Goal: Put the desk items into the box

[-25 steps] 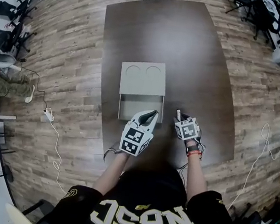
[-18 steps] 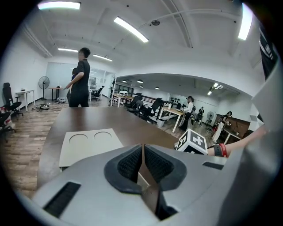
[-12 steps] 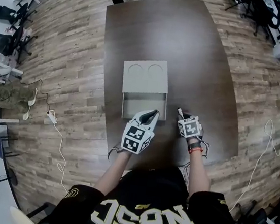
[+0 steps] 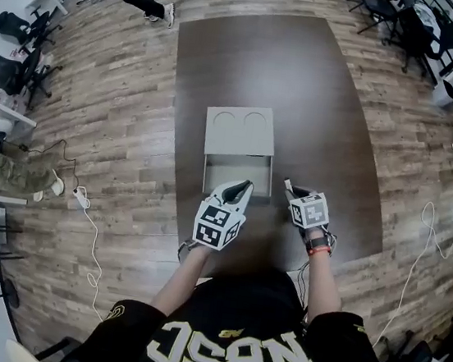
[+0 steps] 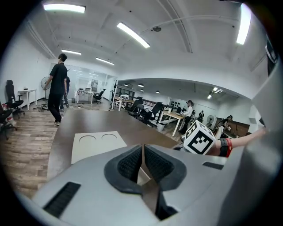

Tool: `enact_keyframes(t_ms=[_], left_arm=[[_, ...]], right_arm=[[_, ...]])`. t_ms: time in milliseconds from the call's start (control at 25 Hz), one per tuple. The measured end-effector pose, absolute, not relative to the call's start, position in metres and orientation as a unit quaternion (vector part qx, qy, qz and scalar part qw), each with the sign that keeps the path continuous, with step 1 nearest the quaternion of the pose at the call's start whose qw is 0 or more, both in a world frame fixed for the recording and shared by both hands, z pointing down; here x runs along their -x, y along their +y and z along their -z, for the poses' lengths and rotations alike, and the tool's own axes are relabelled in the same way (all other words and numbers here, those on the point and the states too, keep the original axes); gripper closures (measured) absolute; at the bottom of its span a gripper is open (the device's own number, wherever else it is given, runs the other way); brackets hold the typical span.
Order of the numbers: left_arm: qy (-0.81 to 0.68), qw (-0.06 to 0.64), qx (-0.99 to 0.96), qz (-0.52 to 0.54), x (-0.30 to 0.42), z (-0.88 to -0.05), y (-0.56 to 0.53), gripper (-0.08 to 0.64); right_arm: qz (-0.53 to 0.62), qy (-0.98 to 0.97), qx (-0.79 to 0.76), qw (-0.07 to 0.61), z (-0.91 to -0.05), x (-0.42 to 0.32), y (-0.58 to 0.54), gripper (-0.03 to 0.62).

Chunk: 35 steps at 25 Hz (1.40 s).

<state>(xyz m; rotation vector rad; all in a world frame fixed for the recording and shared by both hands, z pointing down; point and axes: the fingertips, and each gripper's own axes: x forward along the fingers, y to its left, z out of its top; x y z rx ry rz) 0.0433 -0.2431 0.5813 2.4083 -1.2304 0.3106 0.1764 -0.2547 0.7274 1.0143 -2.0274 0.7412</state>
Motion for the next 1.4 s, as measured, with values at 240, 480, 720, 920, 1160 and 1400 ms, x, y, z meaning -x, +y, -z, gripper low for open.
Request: enact_keyframes(t_ms=[240,480,720,920,1160,1400], left_arm=[[-0.452,0.203,-0.863,-0.100,-0.029,-0.571,-0.235,0.530],[-0.465,0.201,-0.857,-0.095,-0.012,-0.566,-0.228,0.531],[-0.488,0.204,-0.843,-0.093,0.010,-0.564,-0.217,0.531],[-0.514,0.207,-0.828,-0.088,0.034,-0.563,-0.209,0.529],[-0.540,0.210,-0.811,-0.082,0.061,-0.561,-0.204,0.530],[-0.558,0.221,-0.796,-0.079,0.075,-0.565,-0.196,0.529]], right_arm=[[-0.279,-0.822,-0.357,0.344,-0.689,-0.157,-0.244,0.517],[-0.244,-0.849,-0.323,0.338,-0.646,-0.134,-0.239,0.517],[-0.206,-0.870,-0.282,0.348,-0.625,-0.104,-0.243,0.517],[-0.176,-0.882,-0.239,0.366,-0.622,-0.074,-0.247,0.517],[-0.130,-0.896,-0.185,0.382,-0.622,-0.031,-0.257,0.517],[-0.079,-0.901,-0.131,0.405,-0.636,0.001,-0.264,0.517]])
